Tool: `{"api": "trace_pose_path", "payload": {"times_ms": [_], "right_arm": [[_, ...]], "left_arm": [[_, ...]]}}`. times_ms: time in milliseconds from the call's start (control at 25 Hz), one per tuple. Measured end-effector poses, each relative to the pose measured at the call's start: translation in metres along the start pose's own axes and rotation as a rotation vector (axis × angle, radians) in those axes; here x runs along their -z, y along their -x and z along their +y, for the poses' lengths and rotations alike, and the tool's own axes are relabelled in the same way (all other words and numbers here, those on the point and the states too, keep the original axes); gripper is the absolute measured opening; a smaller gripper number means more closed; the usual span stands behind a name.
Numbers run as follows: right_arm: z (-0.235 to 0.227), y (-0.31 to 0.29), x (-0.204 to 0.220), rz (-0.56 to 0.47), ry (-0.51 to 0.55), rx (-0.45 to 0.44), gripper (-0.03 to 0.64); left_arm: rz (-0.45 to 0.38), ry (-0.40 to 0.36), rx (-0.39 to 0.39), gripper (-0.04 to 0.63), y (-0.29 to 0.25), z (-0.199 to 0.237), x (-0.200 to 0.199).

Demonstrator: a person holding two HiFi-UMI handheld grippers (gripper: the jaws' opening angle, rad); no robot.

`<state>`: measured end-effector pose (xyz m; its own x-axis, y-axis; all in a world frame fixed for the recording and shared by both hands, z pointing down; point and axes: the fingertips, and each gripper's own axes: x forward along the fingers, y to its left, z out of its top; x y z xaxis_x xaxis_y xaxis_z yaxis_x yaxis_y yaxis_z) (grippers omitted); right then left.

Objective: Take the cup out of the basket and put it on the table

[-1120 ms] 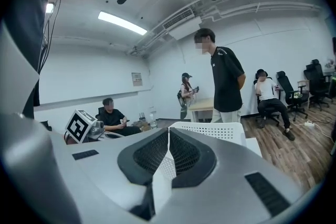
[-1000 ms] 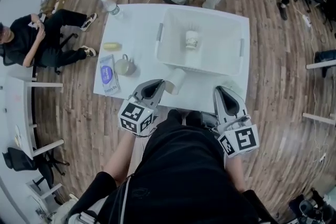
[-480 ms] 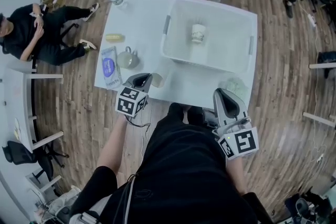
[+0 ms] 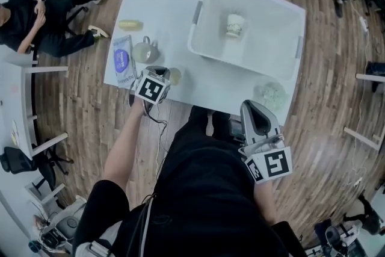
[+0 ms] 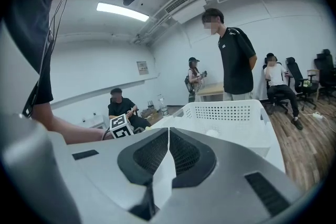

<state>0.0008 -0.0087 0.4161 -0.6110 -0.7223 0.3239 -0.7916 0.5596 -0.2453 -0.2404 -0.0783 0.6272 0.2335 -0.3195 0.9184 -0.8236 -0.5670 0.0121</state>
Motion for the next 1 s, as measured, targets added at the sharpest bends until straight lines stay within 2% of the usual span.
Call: {"api": "trace_pose_path", "payload": {"times_ms": [200,480,680,880,1000], "right_arm": [[0.011,-0.012,0.014,0.011,-0.015,-0.045,0.026],[0.007,-0.021,0.033,0.02,-0.064,-0.061,0.026],[0.003,-0.013,0.036,0.017,-0.074,-0.059,0.026],[0.0,-0.007,0.039,0.012,-0.085,-0.05,0.026],[-0.001,-0.007,0.04,0.013,-0.088,-0.052,0.026]], "left_arm": [[0.039,0.05,-0.037,0.012,-0.012,0.018,0.003],[0.123,0.202,0.05,0.014,-0.032,0.02,0.018],[0.11,0.253,0.054,0.014,-0.027,0.027,0.019],[0.094,0.27,0.033,0.018,-0.028,0.028,0.02],[0.076,0.29,0.036,0.09,-0.028,0.029,0.019]]}}
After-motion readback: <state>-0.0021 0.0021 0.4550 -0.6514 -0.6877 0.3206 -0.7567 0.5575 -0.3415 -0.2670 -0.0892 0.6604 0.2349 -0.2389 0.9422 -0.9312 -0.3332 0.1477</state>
